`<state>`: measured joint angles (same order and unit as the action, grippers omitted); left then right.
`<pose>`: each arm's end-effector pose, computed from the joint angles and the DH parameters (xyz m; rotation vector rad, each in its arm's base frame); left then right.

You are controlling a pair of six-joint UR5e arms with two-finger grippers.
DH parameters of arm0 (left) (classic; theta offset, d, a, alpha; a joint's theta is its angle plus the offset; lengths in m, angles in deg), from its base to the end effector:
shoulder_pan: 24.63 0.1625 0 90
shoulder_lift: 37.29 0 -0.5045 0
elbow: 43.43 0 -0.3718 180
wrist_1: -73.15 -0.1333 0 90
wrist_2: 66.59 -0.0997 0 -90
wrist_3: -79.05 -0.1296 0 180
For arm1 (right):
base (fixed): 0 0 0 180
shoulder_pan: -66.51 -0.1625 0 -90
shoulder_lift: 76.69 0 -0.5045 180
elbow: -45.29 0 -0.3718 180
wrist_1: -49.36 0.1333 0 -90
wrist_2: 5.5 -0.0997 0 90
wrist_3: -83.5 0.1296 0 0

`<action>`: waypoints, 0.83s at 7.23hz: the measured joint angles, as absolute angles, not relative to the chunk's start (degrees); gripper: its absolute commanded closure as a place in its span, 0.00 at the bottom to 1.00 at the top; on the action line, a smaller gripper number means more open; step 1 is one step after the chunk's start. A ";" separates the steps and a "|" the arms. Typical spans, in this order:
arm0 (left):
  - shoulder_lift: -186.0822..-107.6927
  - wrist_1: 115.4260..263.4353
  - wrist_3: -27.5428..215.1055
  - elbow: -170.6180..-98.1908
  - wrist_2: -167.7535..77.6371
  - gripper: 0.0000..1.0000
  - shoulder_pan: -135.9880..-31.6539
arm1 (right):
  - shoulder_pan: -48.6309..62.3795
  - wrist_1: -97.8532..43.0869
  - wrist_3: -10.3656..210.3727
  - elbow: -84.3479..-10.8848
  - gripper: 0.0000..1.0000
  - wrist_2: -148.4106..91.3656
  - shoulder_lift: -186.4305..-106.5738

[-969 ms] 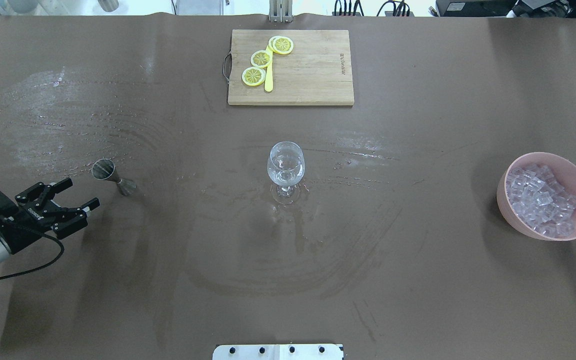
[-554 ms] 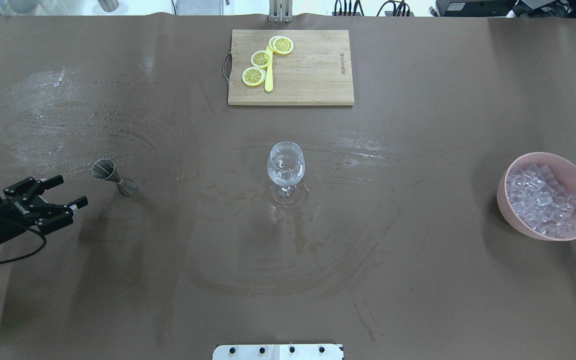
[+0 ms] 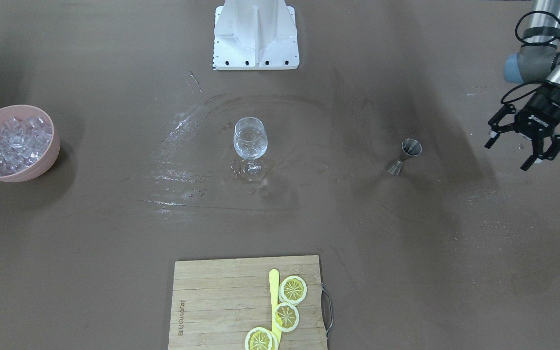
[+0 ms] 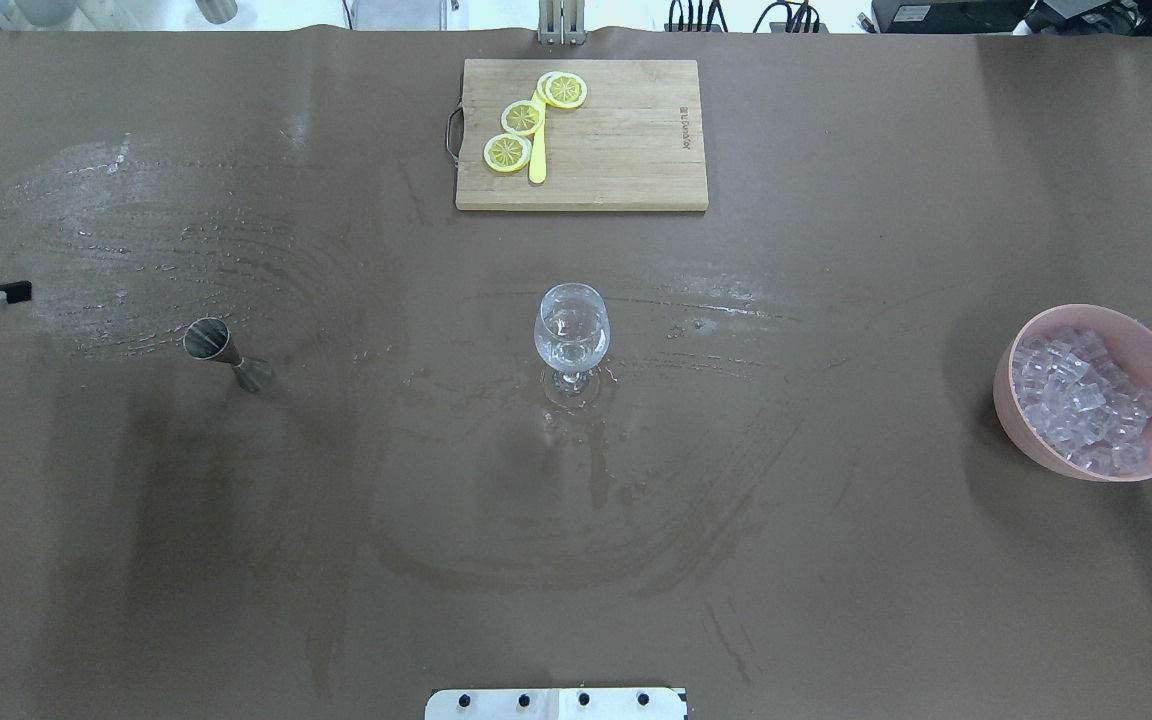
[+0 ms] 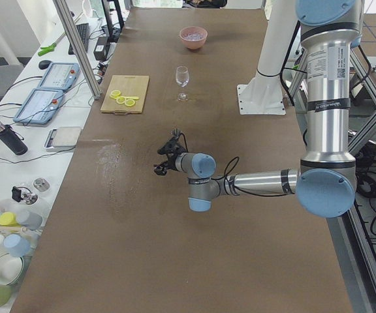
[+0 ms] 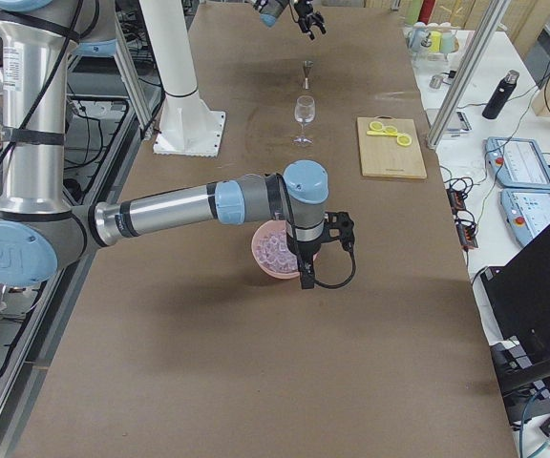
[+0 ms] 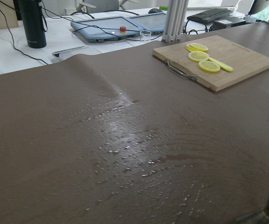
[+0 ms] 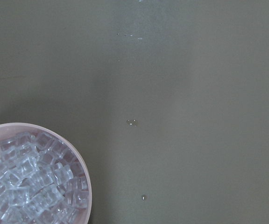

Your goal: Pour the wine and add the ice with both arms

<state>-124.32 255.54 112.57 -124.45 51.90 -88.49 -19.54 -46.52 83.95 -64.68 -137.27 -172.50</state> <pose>0.1413 -0.4503 0.6639 0.9827 1.0370 0.2425 0.0178 -0.4242 0.6547 0.1101 -0.7328 -0.1109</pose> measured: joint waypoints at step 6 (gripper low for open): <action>-130.55 207.00 83.48 -131.47 66.32 0.01 -109.89 | -19.54 -46.53 83.95 -64.66 0.00 -137.34 -172.50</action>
<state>-130.55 207.00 83.48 -131.47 66.32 -109.89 -19.54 -46.53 83.95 -64.66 -137.34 -172.50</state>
